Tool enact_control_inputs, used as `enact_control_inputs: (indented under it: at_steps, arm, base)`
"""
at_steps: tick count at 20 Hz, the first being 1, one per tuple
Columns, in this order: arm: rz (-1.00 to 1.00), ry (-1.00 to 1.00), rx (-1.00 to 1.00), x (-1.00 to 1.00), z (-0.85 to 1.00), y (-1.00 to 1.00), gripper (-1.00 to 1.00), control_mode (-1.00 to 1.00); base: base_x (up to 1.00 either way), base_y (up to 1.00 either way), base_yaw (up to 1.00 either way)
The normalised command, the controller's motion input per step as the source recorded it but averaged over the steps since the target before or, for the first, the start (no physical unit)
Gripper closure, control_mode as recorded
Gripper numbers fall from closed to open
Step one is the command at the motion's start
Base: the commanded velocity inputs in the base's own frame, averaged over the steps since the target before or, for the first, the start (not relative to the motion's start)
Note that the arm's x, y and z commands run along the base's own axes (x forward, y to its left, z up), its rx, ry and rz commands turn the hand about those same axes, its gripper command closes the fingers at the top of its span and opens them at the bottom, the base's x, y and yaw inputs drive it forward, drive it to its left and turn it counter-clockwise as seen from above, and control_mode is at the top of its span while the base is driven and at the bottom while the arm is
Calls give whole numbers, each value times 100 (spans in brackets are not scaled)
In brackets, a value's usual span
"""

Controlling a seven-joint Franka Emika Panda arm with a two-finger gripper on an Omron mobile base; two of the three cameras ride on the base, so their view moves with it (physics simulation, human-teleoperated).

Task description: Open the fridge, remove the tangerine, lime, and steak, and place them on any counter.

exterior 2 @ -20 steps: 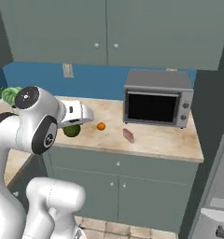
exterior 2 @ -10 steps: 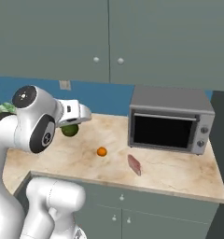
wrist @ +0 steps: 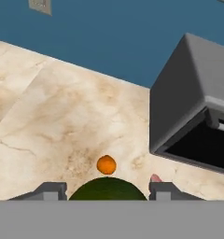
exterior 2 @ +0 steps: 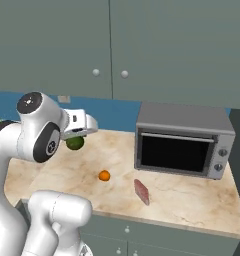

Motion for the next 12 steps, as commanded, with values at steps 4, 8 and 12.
enact_control_inputs:
  at_steps: [4,8,12]
  arm:
    - [10,29,-1,33,-75,17,100,-100]
    - [14,26,0,56,-73,11,100,-100]
    - [17,18,0,55,-79,11,100,-100]
  base:
    - [0,0,0]
    - [0,0,0]
    - [0,0,0]
